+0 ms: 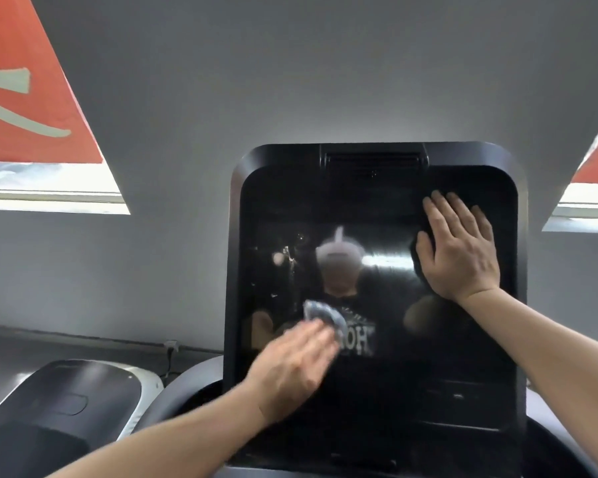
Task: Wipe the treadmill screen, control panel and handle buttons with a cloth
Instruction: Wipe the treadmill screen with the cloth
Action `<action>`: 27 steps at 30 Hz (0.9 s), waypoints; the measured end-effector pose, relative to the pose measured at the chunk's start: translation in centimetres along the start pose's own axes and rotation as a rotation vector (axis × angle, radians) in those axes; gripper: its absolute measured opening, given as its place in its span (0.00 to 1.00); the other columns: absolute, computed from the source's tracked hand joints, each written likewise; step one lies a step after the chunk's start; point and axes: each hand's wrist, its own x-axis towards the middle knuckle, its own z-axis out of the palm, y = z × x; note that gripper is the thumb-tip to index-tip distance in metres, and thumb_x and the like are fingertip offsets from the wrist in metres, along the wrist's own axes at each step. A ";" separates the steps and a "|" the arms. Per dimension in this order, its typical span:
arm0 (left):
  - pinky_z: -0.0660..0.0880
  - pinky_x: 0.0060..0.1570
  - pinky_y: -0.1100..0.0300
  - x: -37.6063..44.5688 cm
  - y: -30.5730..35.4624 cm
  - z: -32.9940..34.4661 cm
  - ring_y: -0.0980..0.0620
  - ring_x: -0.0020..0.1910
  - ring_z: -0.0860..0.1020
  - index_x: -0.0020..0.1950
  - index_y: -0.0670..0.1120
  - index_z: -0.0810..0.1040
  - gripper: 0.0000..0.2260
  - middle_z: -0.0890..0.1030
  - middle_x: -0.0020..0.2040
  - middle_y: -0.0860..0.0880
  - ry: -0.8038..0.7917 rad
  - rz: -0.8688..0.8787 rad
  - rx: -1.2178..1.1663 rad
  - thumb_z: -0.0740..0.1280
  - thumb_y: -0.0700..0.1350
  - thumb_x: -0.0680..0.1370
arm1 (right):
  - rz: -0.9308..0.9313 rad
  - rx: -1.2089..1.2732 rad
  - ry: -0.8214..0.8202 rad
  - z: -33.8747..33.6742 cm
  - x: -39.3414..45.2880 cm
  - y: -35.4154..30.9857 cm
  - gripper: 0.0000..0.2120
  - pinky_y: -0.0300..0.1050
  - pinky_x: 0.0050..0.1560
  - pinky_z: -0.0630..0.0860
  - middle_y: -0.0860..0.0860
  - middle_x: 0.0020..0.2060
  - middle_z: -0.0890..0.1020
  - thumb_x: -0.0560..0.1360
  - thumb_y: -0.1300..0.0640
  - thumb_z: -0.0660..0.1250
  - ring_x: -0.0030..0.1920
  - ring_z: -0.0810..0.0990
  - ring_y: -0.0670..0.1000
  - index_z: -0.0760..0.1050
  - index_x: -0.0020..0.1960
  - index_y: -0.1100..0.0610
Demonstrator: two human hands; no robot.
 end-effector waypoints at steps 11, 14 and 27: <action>0.75 0.70 0.48 6.1 -1.7 -0.2 0.43 0.67 0.80 0.68 0.43 0.82 0.17 0.83 0.67 0.43 -0.026 -0.143 0.000 0.63 0.39 0.81 | -0.022 0.015 -0.025 0.2 0.0 0.2 0.30 0.58 0.83 0.51 0.53 0.82 0.65 0.84 0.46 0.54 0.84 0.58 0.55 0.63 0.83 0.56; 0.68 0.77 0.52 5.2 0.4 -0.2 0.46 0.70 0.78 0.69 0.46 0.81 0.18 0.81 0.69 0.46 -0.123 0.002 -0.039 0.63 0.42 0.80 | -0.008 -0.003 -0.061 -0.5 0.2 -0.3 0.30 0.61 0.82 0.54 0.55 0.82 0.65 0.83 0.47 0.54 0.83 0.59 0.57 0.64 0.82 0.58; 0.70 0.74 0.50 11.0 -7.5 -8.4 0.52 0.72 0.74 0.68 0.47 0.80 0.17 0.78 0.73 0.49 -0.280 -0.175 -0.453 0.67 0.40 0.78 | 0.054 0.483 -0.224 -0.5 -10.0 -14.7 0.30 0.45 0.64 0.80 0.50 0.70 0.74 0.77 0.50 0.74 0.67 0.78 0.49 0.70 0.76 0.56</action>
